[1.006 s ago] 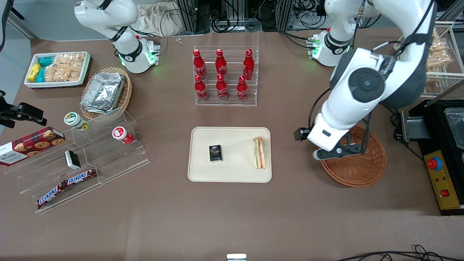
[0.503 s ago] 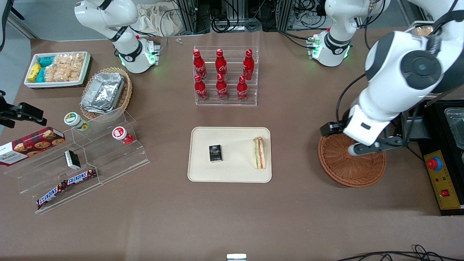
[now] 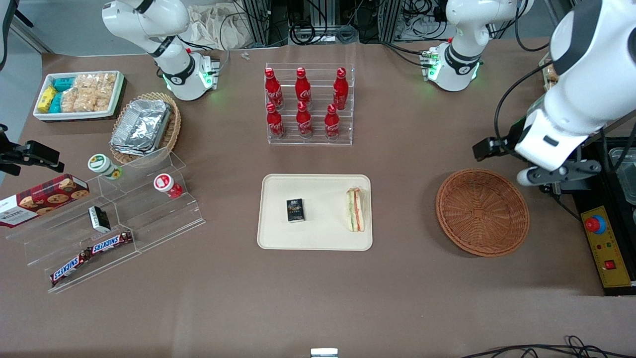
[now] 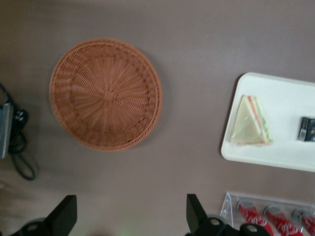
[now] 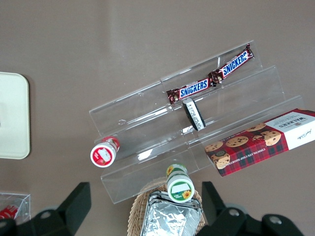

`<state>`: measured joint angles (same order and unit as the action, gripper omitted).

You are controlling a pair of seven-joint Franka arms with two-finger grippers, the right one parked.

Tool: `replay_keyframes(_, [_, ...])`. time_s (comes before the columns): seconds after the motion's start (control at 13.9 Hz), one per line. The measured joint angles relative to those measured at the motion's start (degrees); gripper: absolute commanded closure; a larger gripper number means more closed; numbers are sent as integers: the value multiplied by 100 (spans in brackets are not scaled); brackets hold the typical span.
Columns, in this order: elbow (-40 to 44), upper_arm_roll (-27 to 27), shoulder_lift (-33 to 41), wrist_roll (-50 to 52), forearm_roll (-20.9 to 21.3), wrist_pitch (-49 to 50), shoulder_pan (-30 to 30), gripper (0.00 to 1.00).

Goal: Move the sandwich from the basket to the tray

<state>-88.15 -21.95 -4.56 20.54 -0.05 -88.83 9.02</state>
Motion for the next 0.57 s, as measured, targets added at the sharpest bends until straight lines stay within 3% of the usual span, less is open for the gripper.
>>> replay_keyframes(0.57, [-20,761,574,-453,-240,705,-260,0])
